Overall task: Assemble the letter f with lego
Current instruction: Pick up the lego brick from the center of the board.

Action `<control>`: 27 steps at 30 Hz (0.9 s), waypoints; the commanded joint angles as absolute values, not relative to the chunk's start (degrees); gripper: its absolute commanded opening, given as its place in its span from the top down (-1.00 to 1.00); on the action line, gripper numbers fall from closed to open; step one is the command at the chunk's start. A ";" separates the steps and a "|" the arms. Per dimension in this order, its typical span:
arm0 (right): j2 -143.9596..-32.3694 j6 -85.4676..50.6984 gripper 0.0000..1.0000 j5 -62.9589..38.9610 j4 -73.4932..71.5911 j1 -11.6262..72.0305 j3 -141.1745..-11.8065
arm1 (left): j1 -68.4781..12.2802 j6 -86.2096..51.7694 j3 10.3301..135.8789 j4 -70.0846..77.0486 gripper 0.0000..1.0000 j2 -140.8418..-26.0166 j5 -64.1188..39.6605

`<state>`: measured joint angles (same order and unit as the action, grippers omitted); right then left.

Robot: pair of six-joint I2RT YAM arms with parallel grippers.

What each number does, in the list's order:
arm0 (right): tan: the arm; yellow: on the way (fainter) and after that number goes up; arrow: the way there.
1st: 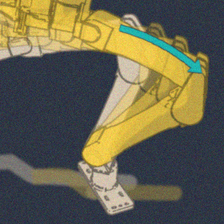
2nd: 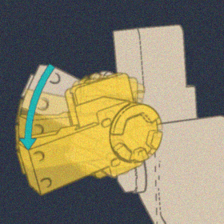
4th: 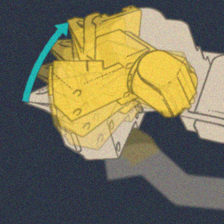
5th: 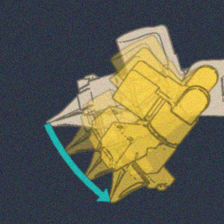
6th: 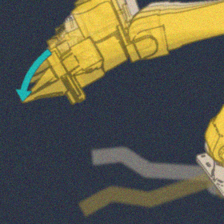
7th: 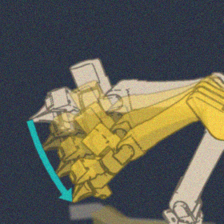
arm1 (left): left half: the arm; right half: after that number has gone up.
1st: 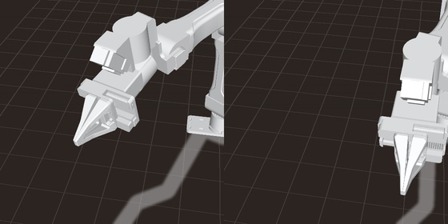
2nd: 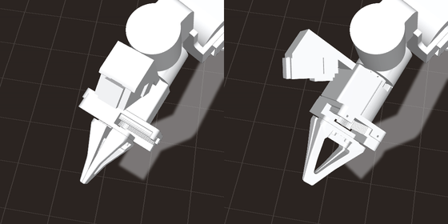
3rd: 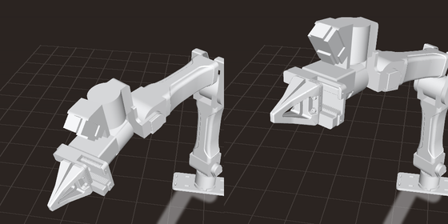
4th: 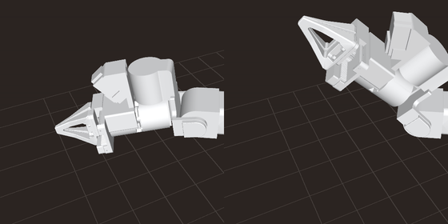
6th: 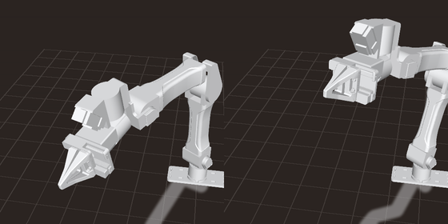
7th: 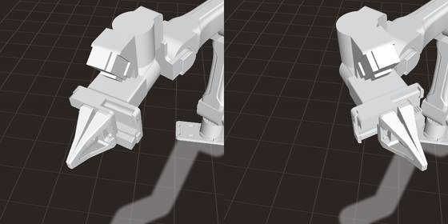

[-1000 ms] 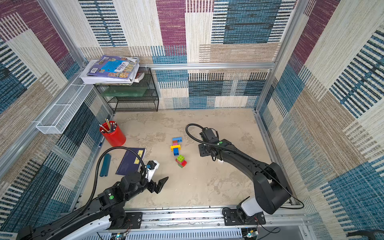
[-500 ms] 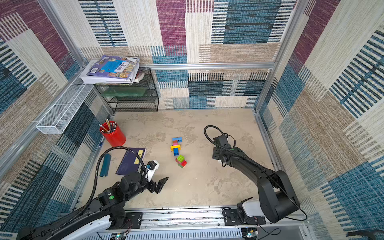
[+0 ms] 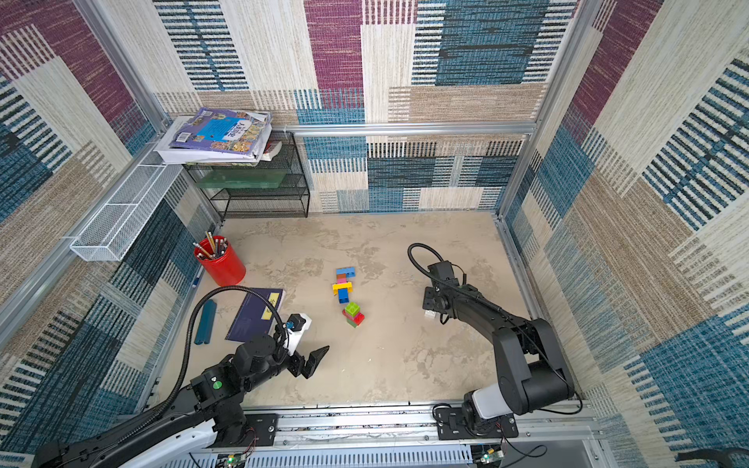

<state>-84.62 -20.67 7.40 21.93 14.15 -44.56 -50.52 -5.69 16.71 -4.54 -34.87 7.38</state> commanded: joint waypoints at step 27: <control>-91.58 -17.22 0.15 3.77 19.77 14.01 -48.17 | -50.54 -5.10 16.97 -4.39 -0.98 -35.68 7.67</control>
<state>-91.39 -17.74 4.05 20.64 14.02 -47.72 -50.52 -5.69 16.71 -4.54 -35.62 7.40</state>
